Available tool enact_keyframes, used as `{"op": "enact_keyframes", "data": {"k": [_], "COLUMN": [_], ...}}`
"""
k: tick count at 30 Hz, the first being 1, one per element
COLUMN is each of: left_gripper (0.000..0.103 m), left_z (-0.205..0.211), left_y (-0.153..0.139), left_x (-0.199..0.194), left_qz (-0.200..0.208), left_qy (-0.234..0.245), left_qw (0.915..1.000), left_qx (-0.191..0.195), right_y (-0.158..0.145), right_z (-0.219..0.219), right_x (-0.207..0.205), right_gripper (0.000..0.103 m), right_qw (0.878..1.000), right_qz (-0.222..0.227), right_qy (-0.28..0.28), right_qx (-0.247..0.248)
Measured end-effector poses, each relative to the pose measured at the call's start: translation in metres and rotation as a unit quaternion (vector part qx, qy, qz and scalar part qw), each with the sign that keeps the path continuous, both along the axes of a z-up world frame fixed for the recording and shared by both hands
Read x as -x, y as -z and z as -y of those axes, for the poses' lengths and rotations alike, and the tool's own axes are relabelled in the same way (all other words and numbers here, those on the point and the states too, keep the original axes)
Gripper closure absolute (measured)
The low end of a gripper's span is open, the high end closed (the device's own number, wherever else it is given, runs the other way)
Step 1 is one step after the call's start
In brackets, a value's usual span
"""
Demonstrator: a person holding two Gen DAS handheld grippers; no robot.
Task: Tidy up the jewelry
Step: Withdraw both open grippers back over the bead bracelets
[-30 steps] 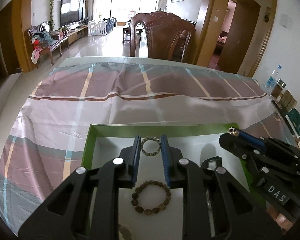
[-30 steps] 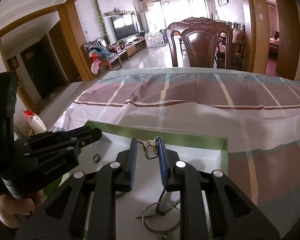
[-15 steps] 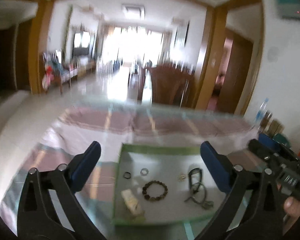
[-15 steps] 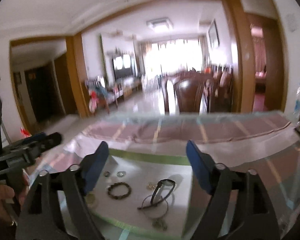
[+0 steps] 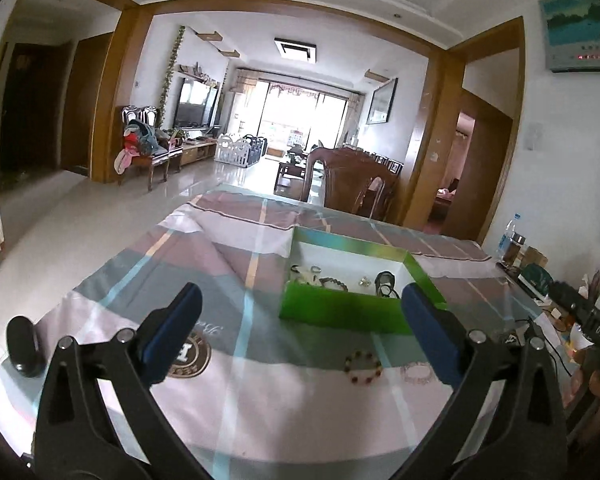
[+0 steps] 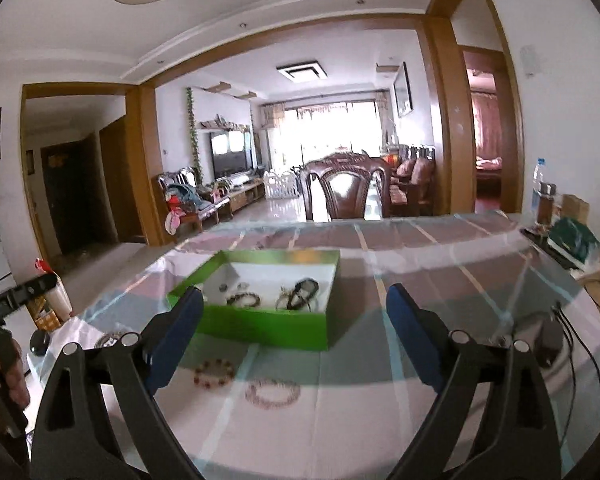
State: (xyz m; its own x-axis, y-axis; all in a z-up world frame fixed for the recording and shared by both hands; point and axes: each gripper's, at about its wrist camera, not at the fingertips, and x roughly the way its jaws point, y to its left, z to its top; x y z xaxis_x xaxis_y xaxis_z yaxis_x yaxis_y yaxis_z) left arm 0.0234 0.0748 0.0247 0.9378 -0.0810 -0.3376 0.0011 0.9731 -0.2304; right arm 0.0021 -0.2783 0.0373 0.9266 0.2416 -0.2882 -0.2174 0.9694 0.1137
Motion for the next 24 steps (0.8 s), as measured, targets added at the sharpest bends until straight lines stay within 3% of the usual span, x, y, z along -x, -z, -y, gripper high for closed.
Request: {"op": "enact_keyframes", "data": {"k": [6,9,13,20,24], "left_gripper": [0.004,0.004,0.004,0.004,0.004], "left_z": [-0.003,0.002,0.009,0.021,0.032], "left_y": [-0.008,-0.013,-0.016,-0.004,0.006], "left_x": [0.017,0.027,0.025,0.010,-0.003], "left_qz": [0.006,0.010,0.012,-0.006,-0.022], "left_qy": [-0.011,0.011,0.016,0.026,0.035], "left_qw": [0.9999,0.9999,0.9995,0.9993,0.9984], "left_qx": [-0.007,-0.002,-0.026,-0.027,-0.039], "right_y": [-0.002,-0.006,0.001,0.032,0.061], "right_z": [0.006,0.016,0.015,-0.012,-0.032], "right_x": [0.023,0.028,0.031,0.003,-0.041], "right_gripper": [0.012,0.012,0.012,0.012,0.014], "right_qw": [1.000,1.000,1.000,0.997,0.990], "right_qz": [-0.002,0.000,0.001,-0.050,-0.119], "right_qy": [0.013,0.015,0.021,-0.006,-0.014], "right_qx": [0.020,0.009,0.011,0.049,0.079]}}
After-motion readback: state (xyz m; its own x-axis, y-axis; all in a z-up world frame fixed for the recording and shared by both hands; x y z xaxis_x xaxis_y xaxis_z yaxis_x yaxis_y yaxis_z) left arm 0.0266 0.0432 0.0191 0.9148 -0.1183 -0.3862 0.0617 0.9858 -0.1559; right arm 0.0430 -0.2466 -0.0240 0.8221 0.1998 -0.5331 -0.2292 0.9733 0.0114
